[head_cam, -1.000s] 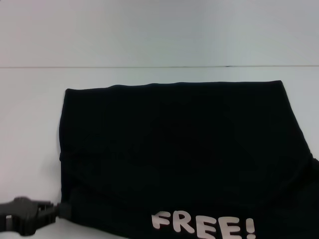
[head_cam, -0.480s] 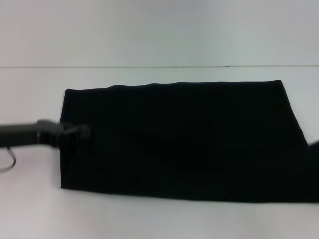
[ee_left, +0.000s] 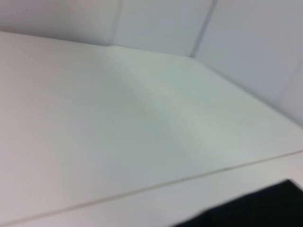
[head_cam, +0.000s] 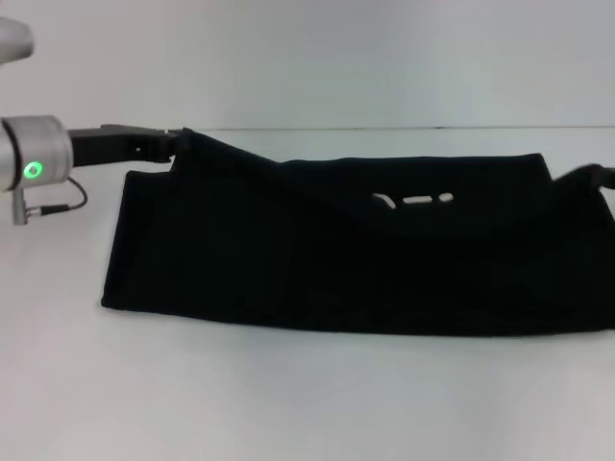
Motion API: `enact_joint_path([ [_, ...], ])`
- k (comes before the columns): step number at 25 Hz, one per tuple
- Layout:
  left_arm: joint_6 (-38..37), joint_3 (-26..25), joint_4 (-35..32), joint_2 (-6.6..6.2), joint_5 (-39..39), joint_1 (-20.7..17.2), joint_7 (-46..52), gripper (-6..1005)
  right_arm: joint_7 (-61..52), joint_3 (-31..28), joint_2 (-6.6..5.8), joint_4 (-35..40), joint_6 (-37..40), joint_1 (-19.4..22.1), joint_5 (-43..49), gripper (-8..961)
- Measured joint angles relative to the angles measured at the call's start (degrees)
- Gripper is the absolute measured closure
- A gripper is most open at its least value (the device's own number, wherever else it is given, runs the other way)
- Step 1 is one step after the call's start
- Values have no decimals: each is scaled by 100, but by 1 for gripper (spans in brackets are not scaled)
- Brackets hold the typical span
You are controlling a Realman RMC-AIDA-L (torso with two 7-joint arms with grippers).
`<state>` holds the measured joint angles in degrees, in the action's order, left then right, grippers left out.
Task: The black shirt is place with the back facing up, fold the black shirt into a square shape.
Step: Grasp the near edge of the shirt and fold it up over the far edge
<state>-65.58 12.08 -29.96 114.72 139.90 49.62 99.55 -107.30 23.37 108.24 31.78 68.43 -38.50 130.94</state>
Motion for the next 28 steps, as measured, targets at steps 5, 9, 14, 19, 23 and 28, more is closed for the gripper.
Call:
enact_joint_path([
  [5, 979, 261, 74, 104, -23, 218, -4, 997, -15, 289, 21, -561, -1199, -525, 0, 866],
  [9, 1477, 421, 81, 146, -70, 364, -4, 996, -29, 410, 58, -707, -1798, -793, 0, 861],
  [14, 1909, 471, 130, 115, -114, 468, 5, 996, -78, 444, 35, -747, -2104, -925, -14, 855],
  [19, 2156, 471, 187, 111, -172, 500, -40, 996, -68, 449, 14, -928, -2346, -997, -30, 849],
  [23, 2243, 471, 224, 136, -180, 501, -55, 995, -30, 457, 62, -977, -2518, -1015, -32, 844],
  [28, 2728, 471, 404, 198, -364, 509, -68, 985, -13, 503, 170, -983, -2718, -1051, -34, 838],
])
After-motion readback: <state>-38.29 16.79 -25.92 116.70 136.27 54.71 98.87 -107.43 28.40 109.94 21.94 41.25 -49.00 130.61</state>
